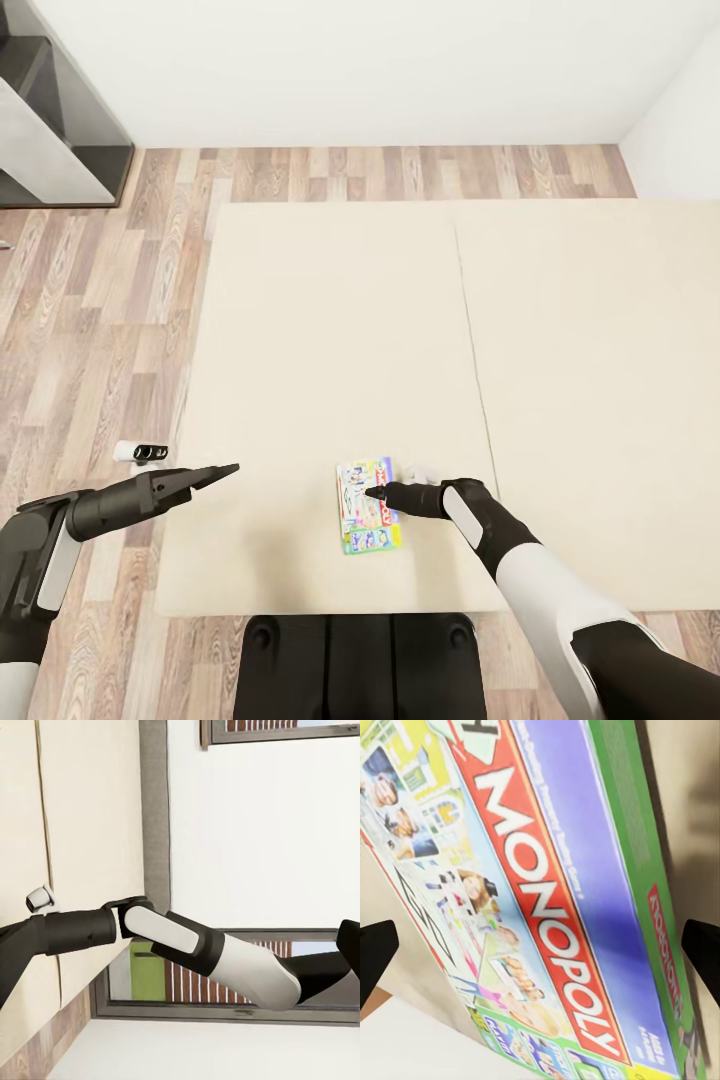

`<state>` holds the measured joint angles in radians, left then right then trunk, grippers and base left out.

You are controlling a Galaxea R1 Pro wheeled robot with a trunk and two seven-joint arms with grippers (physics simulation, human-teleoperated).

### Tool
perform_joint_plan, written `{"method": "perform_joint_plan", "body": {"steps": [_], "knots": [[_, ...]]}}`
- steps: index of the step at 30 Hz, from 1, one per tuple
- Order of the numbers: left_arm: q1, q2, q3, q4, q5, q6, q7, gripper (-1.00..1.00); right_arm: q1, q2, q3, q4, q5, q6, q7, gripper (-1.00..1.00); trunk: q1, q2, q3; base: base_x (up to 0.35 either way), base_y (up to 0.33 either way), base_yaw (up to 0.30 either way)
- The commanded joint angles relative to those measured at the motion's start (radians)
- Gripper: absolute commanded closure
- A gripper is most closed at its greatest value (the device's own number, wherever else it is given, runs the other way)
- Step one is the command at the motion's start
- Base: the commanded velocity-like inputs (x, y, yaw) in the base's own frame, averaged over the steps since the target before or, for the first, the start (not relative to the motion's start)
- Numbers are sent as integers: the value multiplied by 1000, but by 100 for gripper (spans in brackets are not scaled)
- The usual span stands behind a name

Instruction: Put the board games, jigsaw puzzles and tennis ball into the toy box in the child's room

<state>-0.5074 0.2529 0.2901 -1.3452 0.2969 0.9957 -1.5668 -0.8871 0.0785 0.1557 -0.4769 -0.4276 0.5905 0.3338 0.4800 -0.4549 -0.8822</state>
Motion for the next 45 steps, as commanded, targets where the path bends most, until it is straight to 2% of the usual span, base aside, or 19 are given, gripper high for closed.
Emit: {"method": "perform_joint_plan", "body": {"steps": [1, 45], "knots": [[0, 0, 0, 0, -1, 11, -4, -100, 0, 0, 2, 0, 0, 2, 0, -100, 1, -1, -1, 0, 6, 0], [0, 0, 0, 0, -1, 11, -4, -100, 0, 2, 2, 0, 0, 2, -1, -100, 1, -1, -1, 0, 35, 0]]}}
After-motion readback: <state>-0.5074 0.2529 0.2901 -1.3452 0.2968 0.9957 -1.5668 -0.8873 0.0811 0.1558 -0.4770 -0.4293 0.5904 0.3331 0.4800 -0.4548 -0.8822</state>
